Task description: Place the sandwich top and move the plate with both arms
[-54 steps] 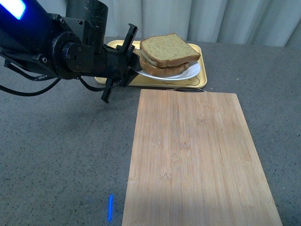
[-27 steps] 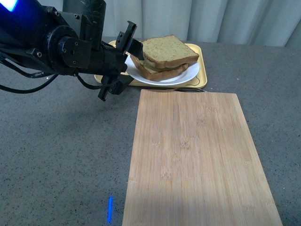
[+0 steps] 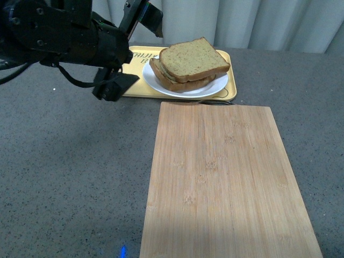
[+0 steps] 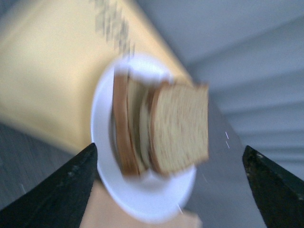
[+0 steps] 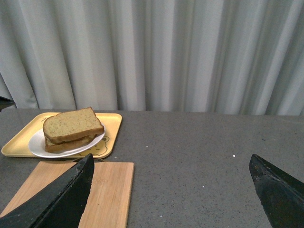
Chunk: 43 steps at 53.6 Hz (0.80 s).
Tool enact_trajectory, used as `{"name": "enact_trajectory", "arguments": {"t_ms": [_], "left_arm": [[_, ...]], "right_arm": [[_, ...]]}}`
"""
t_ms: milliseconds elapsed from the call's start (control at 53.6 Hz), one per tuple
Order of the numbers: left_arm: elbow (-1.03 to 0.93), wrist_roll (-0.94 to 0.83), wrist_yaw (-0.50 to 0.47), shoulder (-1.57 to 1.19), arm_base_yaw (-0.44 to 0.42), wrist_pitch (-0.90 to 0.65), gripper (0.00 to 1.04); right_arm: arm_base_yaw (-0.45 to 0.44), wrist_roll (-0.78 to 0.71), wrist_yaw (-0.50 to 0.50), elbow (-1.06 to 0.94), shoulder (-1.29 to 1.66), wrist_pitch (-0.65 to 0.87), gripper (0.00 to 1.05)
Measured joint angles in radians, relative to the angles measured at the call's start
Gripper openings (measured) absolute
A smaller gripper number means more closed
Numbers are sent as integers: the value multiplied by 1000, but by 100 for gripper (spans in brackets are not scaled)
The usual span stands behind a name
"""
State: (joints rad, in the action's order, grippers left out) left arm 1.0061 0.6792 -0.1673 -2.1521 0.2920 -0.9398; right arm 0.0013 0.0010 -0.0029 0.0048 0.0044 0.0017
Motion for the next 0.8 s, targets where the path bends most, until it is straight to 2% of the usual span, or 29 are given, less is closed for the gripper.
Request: {"name": "enact_trajectory", "arguments": {"t_ms": [19,56,93,149,299,355,411,802], "left_arm": [[-43,-63,-37,7,-2,-72,75],[-157,-303,-72,53,-20,-230,65],[-236,-429,-66,110,-42,-303,56],[-307,-526,-57,177,-62,-338,47],[-470,-625,-18,316,-104,-367,23],[-547,-642,-3,370,-124,-369,11],[-595,-648,12,410,-135,-369,4],[-824,-665,75,721,-201,-294,4]], "right_arm": [[0,0,1,0,0,0,95],[0,0,1,0,0,0,95],[0,0,1,0,0,0,95],[0,0,1,0,0,0,95],[0,0,1,0,0,0,95],[0,0,1,0,0,0,95],[0,0,1,0,0,0,95],[0,0,1,0,0,0,95]]}}
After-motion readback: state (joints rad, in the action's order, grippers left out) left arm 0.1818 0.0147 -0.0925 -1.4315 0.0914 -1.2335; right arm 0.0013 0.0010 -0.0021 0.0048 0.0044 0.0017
